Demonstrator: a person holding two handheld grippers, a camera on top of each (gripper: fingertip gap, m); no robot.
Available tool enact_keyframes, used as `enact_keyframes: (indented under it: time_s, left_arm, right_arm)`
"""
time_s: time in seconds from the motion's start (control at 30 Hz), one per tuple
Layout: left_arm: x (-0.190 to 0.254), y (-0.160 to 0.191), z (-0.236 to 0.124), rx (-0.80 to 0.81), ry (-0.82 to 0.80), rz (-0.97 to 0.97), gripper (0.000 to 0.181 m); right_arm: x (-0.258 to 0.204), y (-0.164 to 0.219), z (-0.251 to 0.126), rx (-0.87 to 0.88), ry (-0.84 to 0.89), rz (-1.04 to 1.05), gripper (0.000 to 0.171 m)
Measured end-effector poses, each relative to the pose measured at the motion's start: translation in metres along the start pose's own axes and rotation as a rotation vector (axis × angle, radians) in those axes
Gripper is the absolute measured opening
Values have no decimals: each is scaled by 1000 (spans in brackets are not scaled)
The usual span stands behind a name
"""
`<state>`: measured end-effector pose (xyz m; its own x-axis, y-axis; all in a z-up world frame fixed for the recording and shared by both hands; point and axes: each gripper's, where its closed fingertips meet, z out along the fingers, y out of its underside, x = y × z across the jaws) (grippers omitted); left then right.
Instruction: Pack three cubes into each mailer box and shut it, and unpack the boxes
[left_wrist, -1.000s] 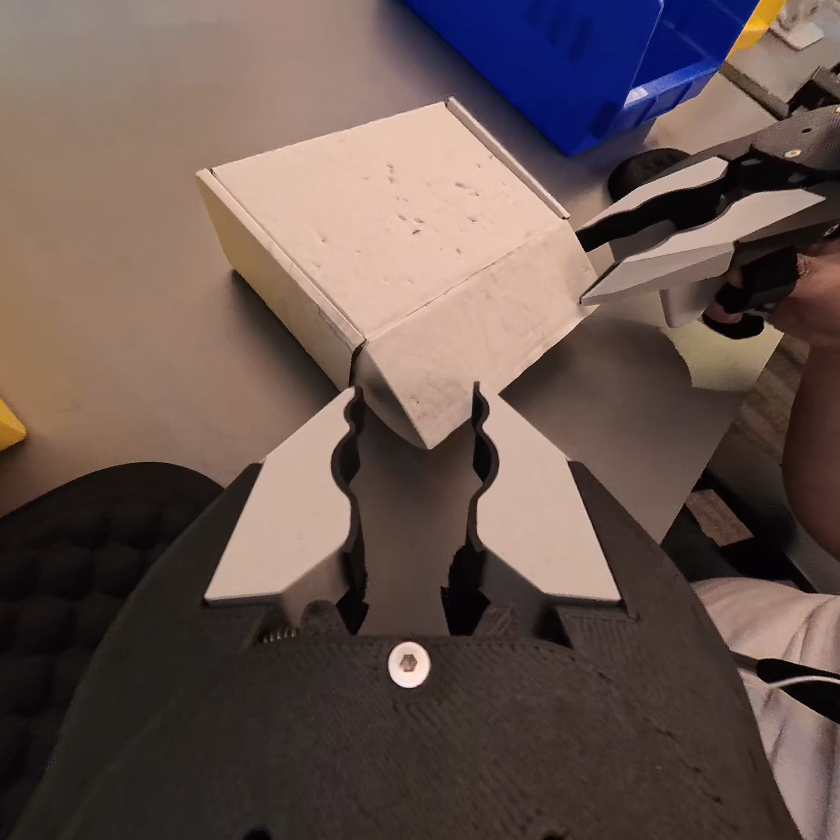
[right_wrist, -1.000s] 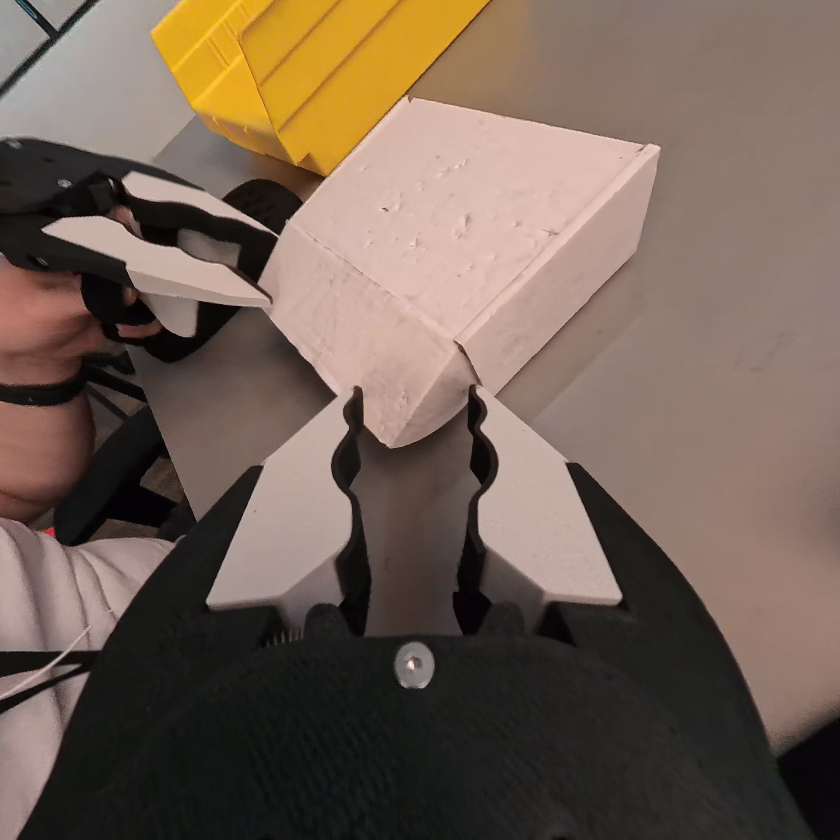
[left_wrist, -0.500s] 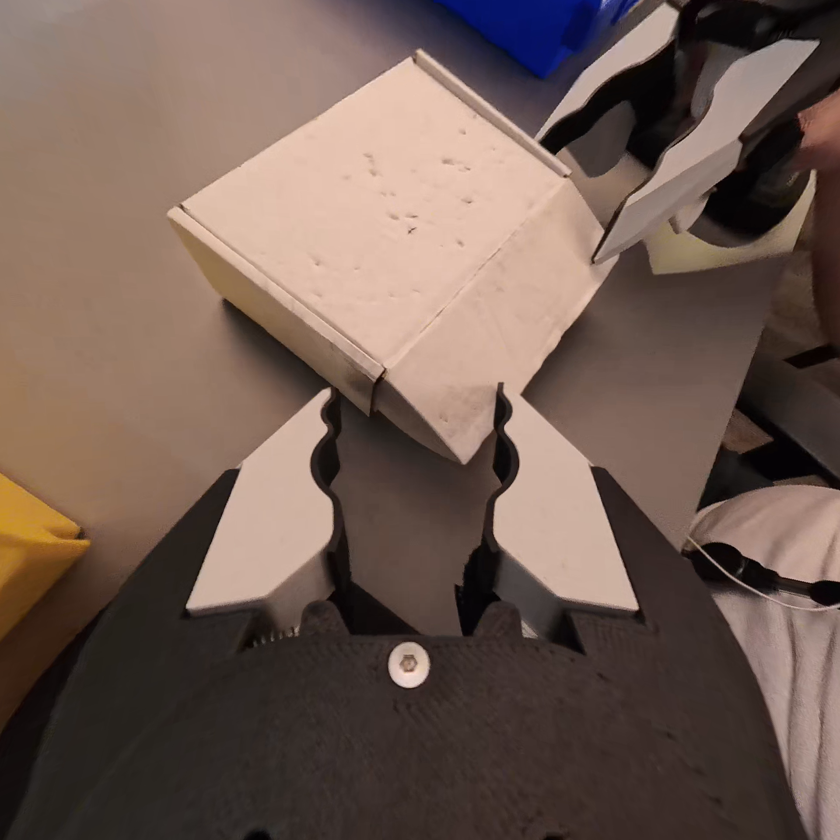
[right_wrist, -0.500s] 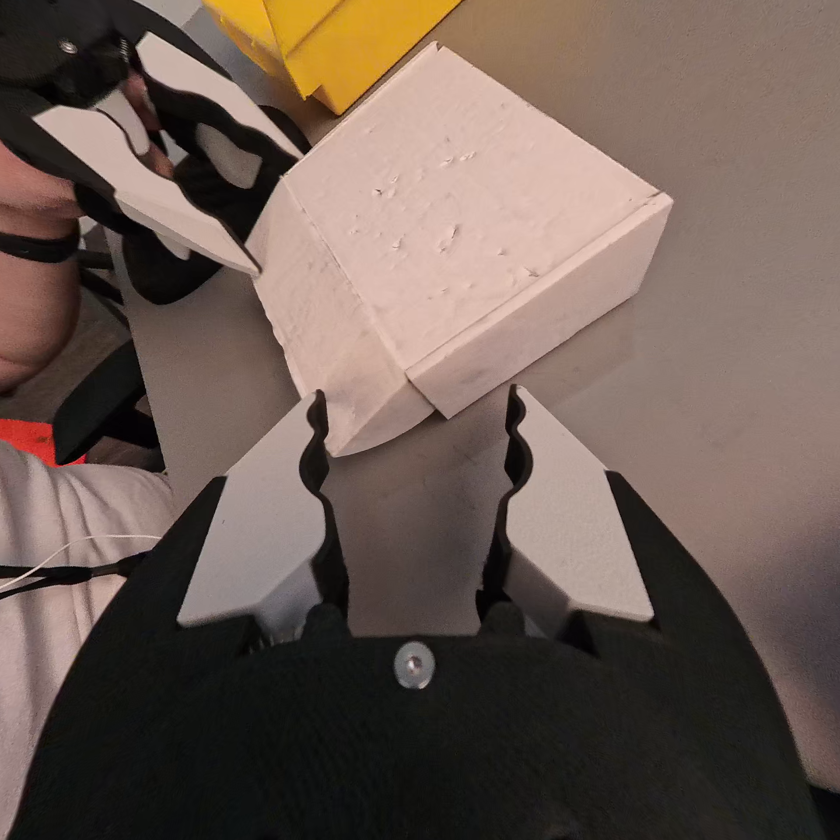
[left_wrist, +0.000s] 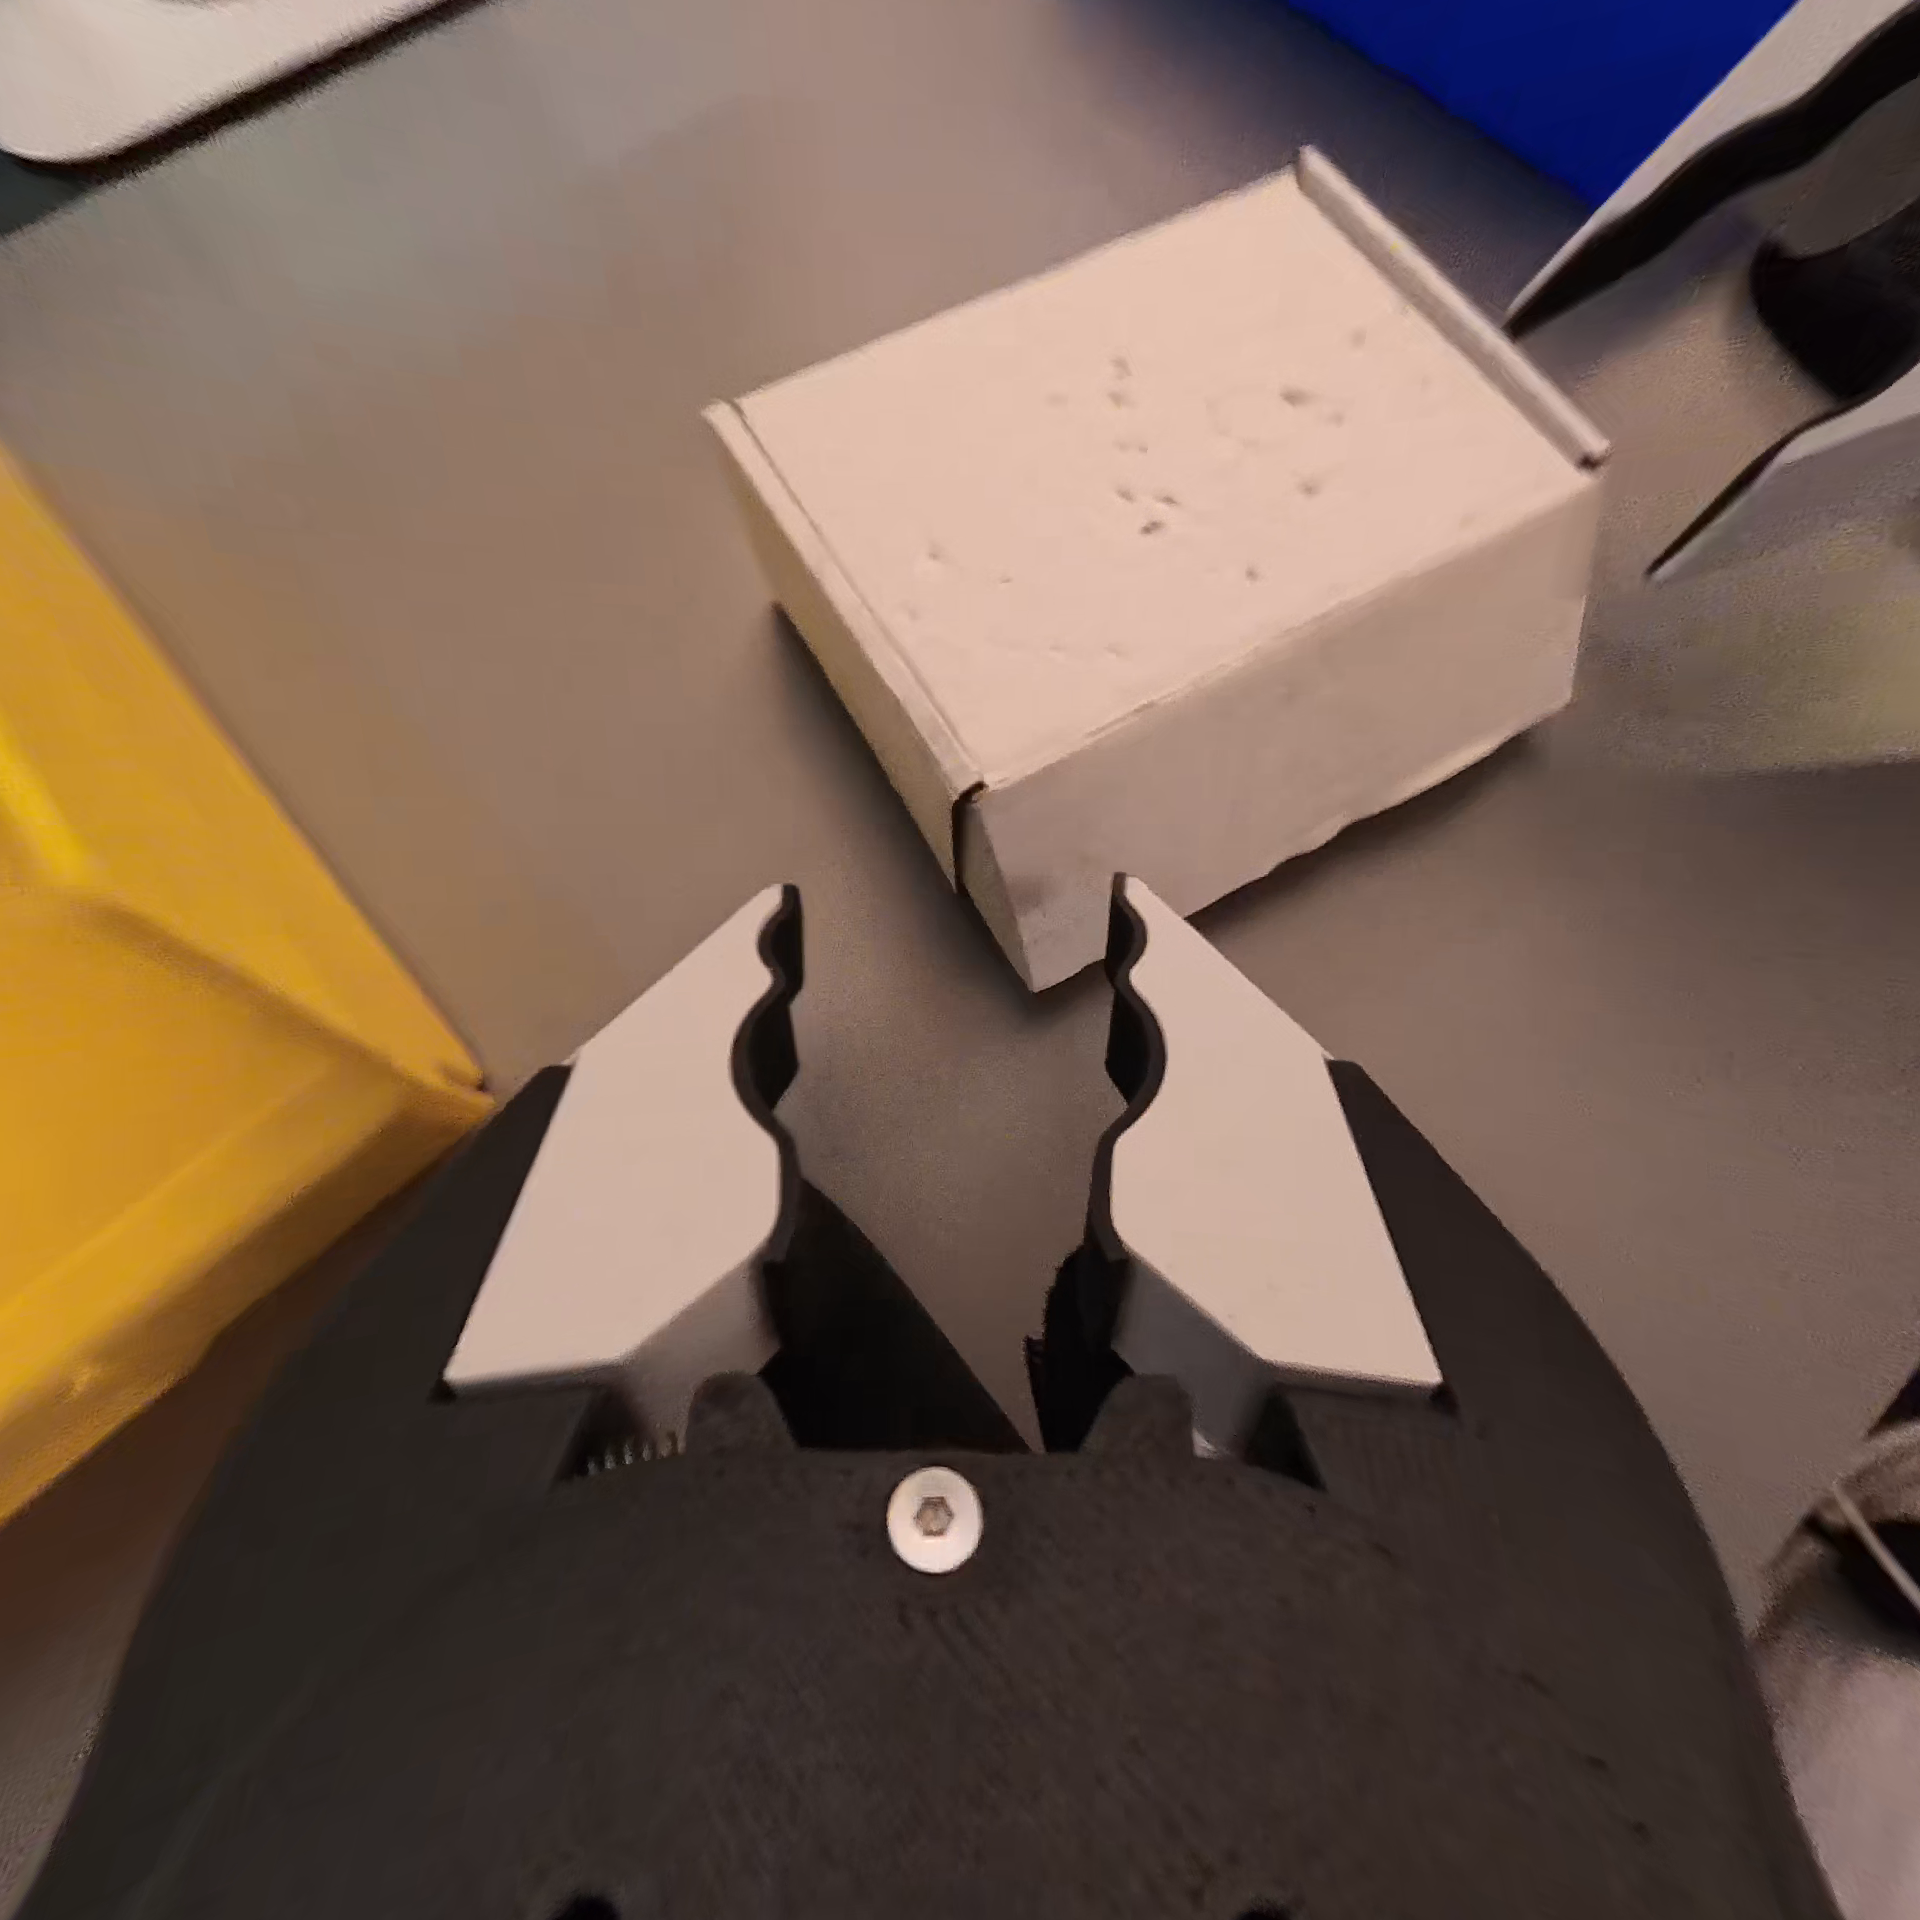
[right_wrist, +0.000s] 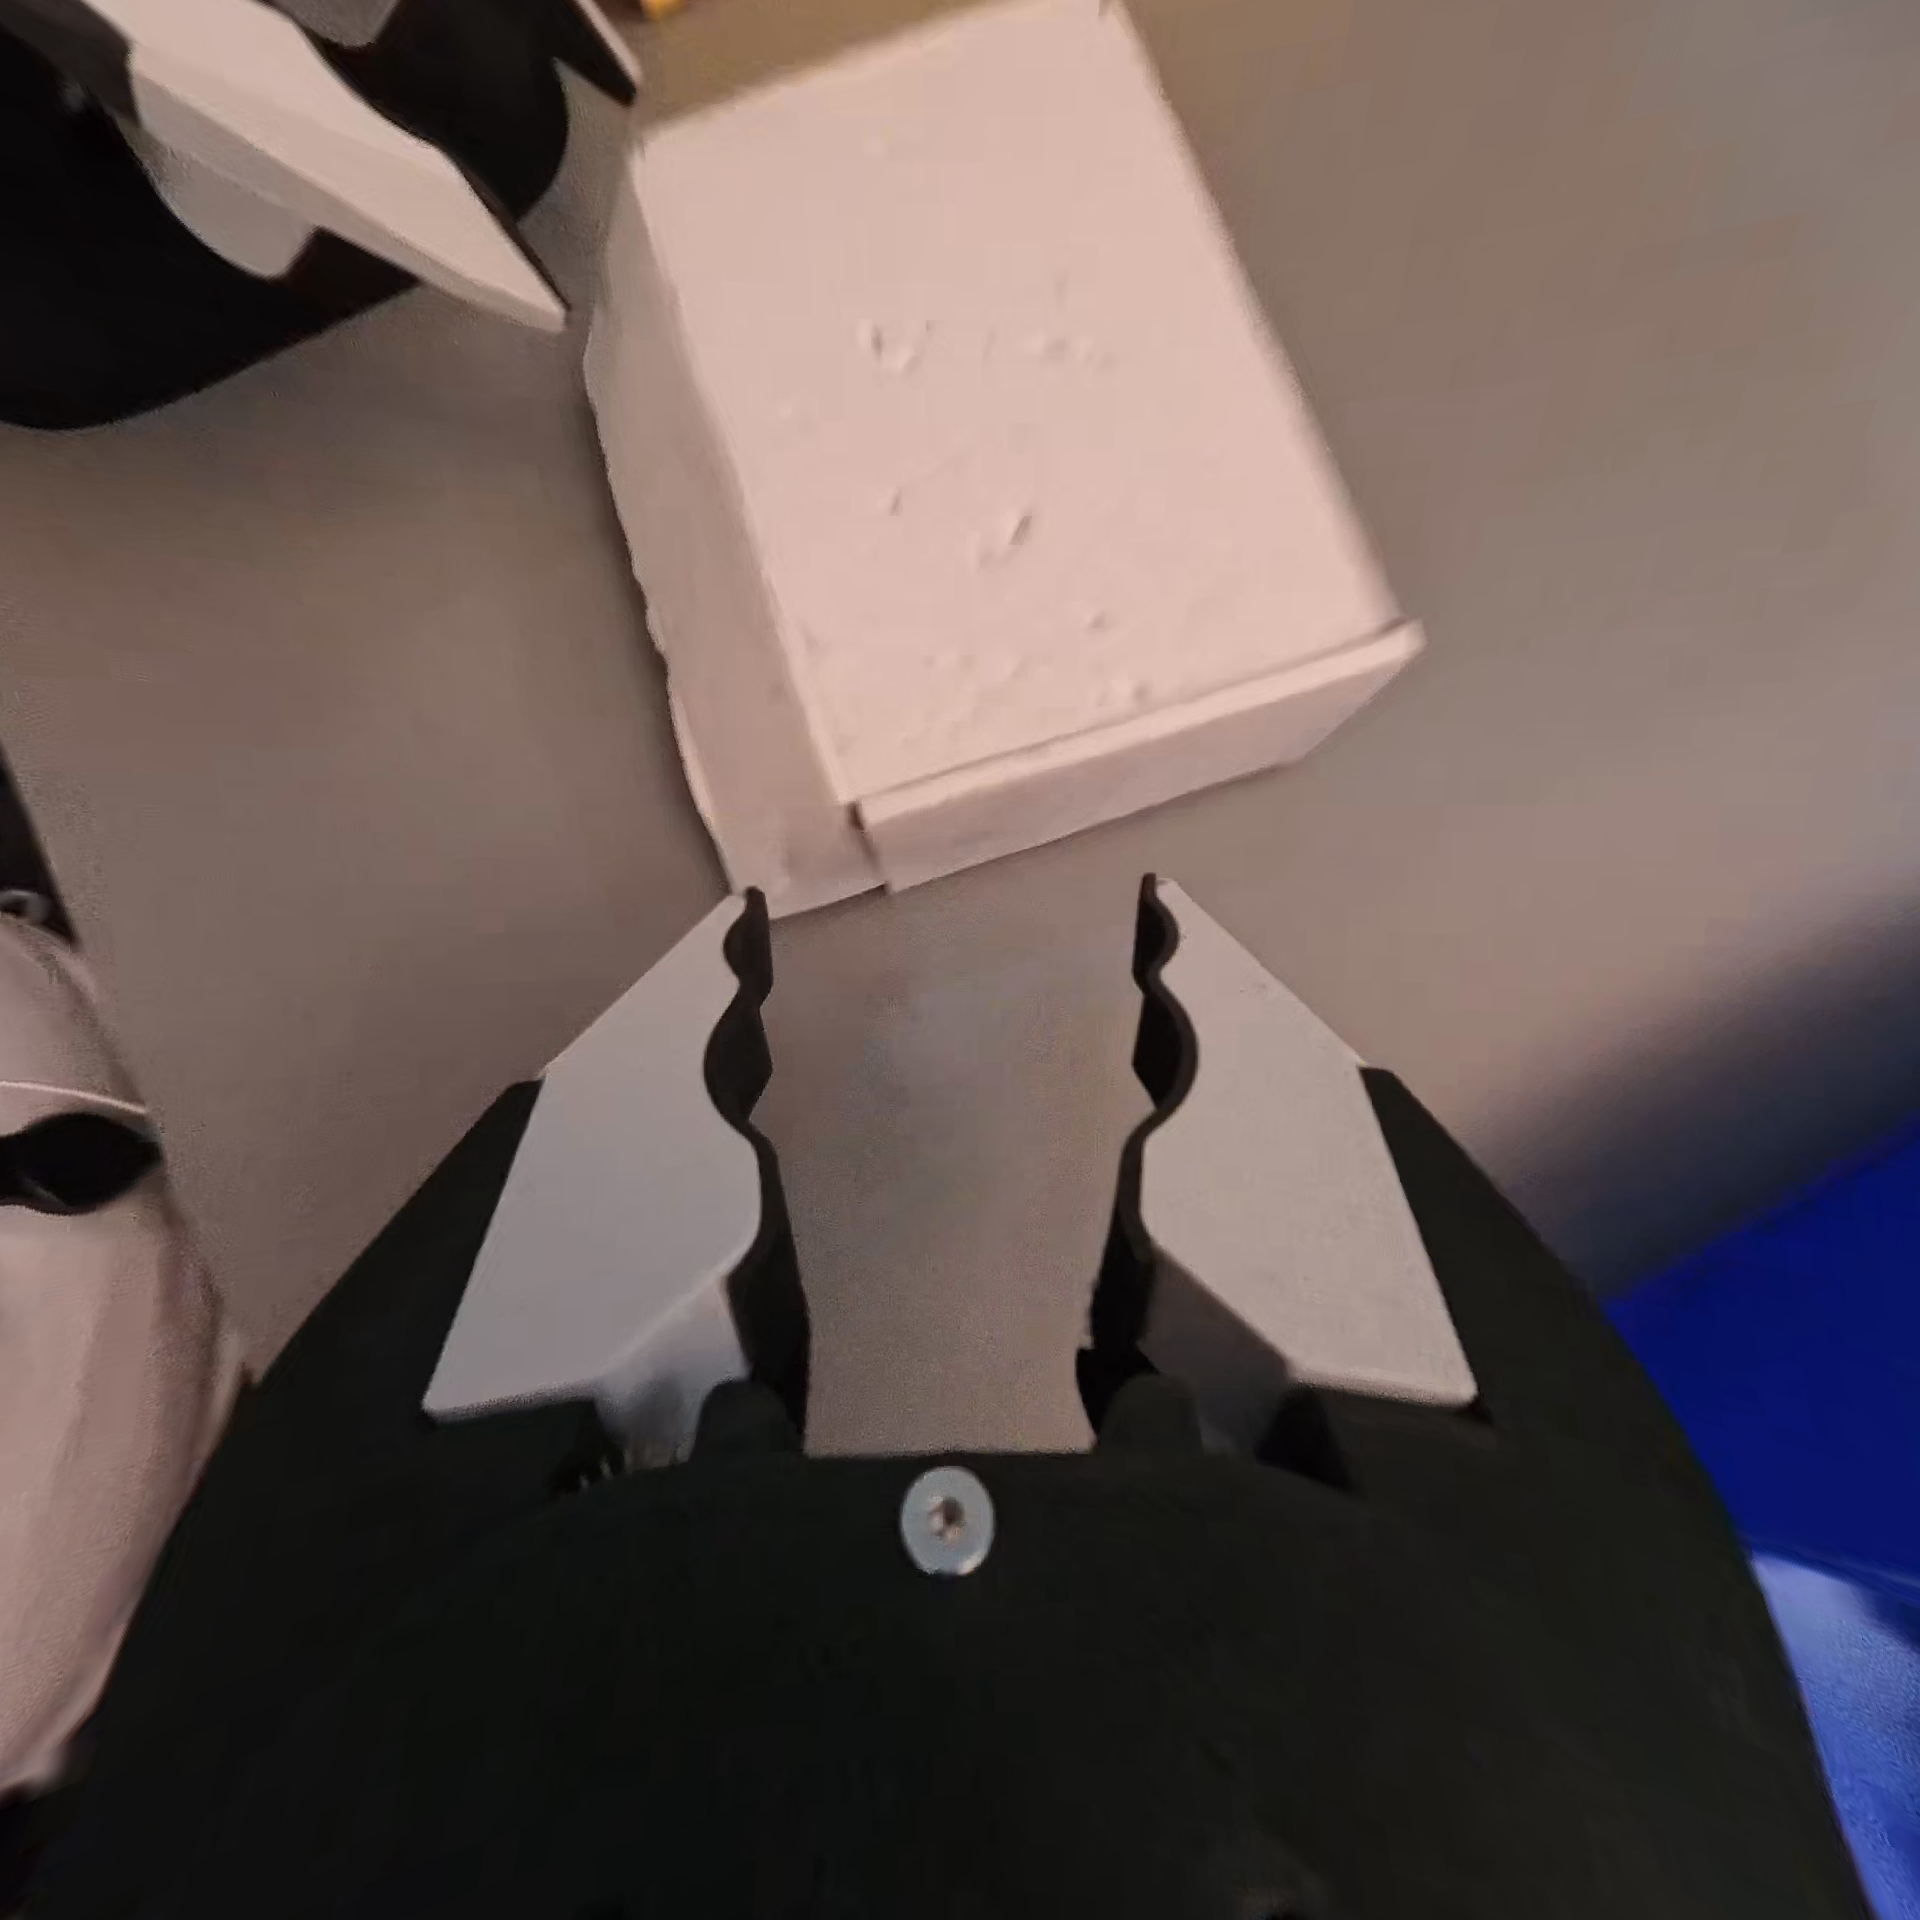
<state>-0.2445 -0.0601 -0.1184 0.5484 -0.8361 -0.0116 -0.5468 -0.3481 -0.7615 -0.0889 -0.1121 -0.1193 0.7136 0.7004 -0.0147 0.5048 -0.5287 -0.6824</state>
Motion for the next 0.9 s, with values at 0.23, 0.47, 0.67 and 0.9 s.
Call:
enact_keyframes:
  time_s: [0.23,0.47,0.67,0.9]
  left_arm:
    - [65,-21,-11,120,125,-85,66]
    - [64,-6,24,2,-30,49,82]
    - [48,-5,27,-77,42,190,101]
    - [49,6,6,-177,273,291,105]
  right_arm:
    - [82,-116,-17,112,267,-299,57]
    - [94,-75,64,-208,90,-314,21]
    - [61,-39,40,-307,22,-403,8]
    - [20,-2,31,-355,-142,-473,60]
